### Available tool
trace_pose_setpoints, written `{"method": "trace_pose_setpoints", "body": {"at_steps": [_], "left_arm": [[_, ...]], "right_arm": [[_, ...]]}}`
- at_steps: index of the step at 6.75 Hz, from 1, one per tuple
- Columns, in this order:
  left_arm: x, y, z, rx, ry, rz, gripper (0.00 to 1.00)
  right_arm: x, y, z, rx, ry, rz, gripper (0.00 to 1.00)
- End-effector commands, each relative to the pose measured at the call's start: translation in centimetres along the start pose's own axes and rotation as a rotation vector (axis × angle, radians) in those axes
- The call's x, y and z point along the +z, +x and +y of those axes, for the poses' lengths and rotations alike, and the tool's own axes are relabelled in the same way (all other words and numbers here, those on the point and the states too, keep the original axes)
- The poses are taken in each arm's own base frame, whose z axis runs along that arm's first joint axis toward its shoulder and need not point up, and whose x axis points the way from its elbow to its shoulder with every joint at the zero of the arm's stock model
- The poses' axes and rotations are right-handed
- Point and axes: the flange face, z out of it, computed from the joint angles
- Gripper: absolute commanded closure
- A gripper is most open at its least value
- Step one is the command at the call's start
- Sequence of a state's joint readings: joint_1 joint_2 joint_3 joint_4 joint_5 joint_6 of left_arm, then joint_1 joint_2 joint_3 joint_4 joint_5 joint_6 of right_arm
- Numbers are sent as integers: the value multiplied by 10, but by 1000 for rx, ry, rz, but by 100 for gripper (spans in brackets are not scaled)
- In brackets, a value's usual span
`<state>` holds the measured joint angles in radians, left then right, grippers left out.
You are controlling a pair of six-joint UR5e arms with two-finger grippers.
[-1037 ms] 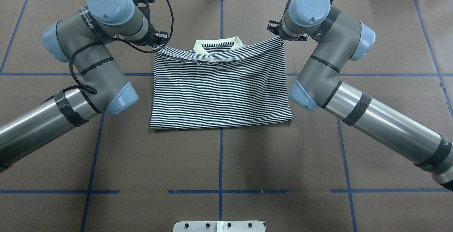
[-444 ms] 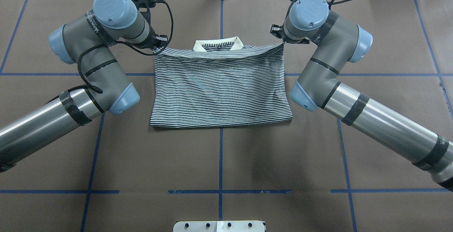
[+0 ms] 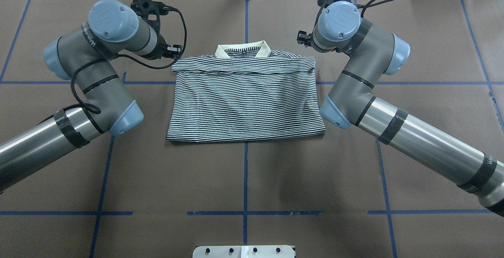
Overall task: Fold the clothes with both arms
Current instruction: 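Release the hem and draw both grippers back from the shirt, then move the left gripper to the folded shirt's side edge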
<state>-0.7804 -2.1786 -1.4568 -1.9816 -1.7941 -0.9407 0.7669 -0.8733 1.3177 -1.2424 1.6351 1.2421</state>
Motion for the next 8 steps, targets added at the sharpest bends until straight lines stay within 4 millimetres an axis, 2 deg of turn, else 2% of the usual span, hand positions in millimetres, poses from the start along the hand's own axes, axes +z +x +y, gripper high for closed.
{"method": "trace_pose_setpoints", "body": {"at_steps": [1, 2, 3, 4, 5, 6, 7, 8], "left_arm": [[-25, 8, 19, 59, 23, 62, 0], [-31, 12, 63, 33, -9, 99, 0], [-45, 9, 105, -63, -27, 156, 0], [-48, -2, 151, -144, -64, 188, 22], [-40, -3, 180, -239, -95, 190, 44], [-27, 7, 203, -254, -90, 166, 50], [-21, 14, 216, -260, -102, 162, 52], [-20, 15, 217, -260, -104, 160, 52]], "right_arm": [[0, 39, -29, -121, -52, -8, 0], [5, 81, -33, -167, -53, -76, 0], [3, 114, -38, -165, -91, -182, 0], [-2, 121, -44, -154, -108, -197, 0], [-4, 120, -44, -155, -107, -200, 0], [-2, 121, -44, -147, -107, -198, 0], [-3, 121, -44, -146, -105, -200, 0], [-3, 121, -44, -146, -105, -201, 0]]}}
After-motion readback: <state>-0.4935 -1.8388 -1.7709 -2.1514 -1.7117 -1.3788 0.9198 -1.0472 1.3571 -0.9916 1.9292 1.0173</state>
